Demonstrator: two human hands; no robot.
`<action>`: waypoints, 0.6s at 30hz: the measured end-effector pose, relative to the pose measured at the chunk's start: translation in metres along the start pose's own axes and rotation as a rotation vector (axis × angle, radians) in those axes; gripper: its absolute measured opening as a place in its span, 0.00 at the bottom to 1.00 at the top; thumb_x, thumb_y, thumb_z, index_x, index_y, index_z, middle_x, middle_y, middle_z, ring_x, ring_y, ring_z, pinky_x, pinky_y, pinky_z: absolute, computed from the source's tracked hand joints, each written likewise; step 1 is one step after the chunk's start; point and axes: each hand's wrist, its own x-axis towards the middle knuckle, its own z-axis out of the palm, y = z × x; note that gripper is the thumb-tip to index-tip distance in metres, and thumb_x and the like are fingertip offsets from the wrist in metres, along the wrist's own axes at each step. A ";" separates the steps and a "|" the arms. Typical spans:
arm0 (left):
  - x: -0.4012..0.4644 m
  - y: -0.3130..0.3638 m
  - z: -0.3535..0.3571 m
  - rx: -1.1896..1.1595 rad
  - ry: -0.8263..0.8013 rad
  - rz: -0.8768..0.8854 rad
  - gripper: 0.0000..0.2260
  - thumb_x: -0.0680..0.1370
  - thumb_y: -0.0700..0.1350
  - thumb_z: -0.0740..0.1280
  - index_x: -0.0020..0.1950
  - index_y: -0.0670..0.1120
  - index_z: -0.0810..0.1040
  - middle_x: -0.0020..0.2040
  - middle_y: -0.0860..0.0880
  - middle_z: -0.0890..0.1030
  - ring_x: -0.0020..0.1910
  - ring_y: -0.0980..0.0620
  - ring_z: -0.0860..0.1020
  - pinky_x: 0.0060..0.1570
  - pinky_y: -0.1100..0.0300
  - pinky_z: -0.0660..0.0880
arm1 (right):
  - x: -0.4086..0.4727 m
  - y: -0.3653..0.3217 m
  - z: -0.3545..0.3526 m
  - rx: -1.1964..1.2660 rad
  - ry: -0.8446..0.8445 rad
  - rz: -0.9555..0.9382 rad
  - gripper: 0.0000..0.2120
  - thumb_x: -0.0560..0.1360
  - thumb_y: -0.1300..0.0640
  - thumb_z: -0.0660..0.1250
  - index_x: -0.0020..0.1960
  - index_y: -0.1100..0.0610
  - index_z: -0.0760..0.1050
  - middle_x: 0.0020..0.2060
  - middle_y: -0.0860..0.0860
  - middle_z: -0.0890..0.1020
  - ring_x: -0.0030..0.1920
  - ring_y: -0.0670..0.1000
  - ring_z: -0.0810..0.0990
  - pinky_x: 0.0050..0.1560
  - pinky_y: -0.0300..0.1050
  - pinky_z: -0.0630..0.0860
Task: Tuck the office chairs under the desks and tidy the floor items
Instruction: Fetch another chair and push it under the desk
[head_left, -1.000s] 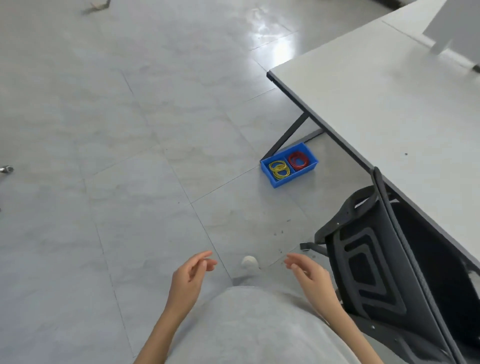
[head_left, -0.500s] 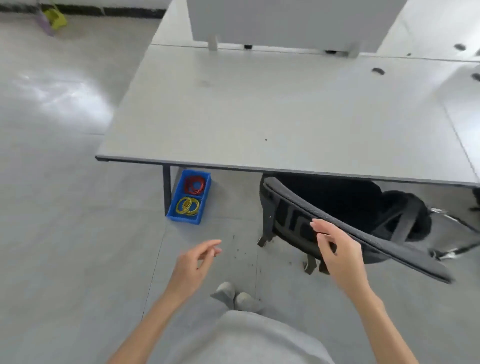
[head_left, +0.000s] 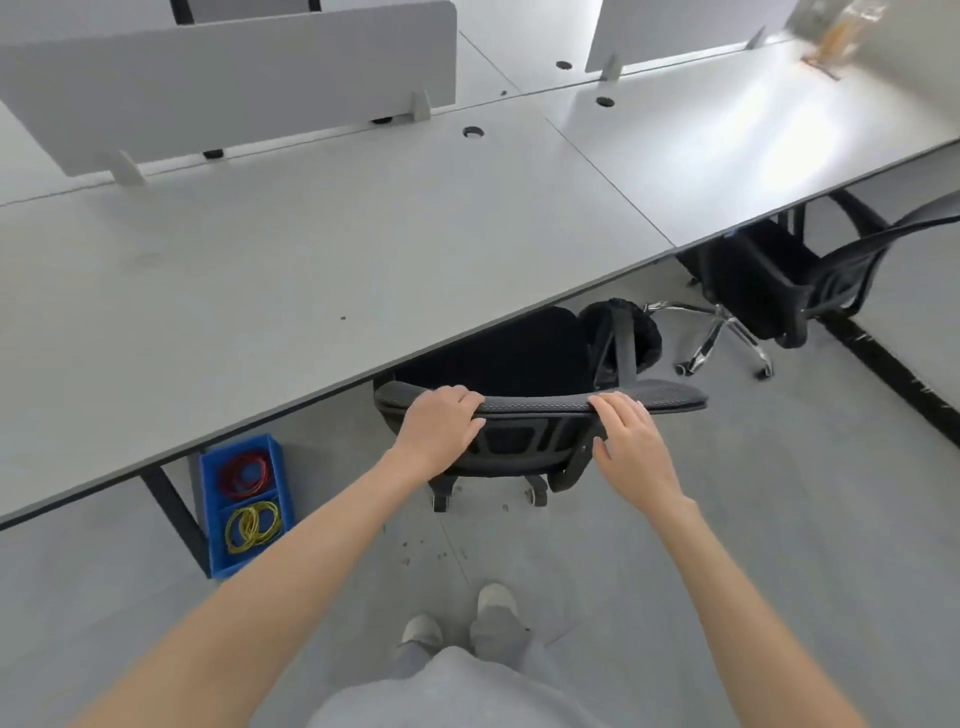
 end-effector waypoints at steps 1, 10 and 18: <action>-0.001 -0.001 0.004 0.004 0.022 -0.015 0.17 0.79 0.50 0.59 0.63 0.43 0.72 0.57 0.45 0.79 0.55 0.47 0.76 0.55 0.54 0.73 | -0.002 -0.002 0.003 -0.009 0.007 0.004 0.23 0.68 0.69 0.66 0.63 0.65 0.71 0.60 0.59 0.76 0.63 0.61 0.72 0.68 0.55 0.64; -0.023 -0.005 0.008 -0.064 0.087 -0.061 0.14 0.78 0.49 0.62 0.60 0.43 0.75 0.53 0.46 0.80 0.52 0.46 0.76 0.51 0.54 0.71 | -0.008 0.004 0.000 0.022 0.028 0.014 0.15 0.73 0.58 0.68 0.60 0.58 0.76 0.58 0.53 0.78 0.63 0.57 0.72 0.68 0.61 0.60; -0.071 0.007 0.021 -0.028 0.147 0.020 0.11 0.68 0.44 0.74 0.47 0.40 0.81 0.40 0.45 0.83 0.39 0.44 0.81 0.39 0.55 0.77 | -0.049 0.029 0.007 0.189 0.013 -0.094 0.13 0.71 0.49 0.67 0.54 0.50 0.81 0.52 0.44 0.83 0.57 0.47 0.79 0.55 0.53 0.72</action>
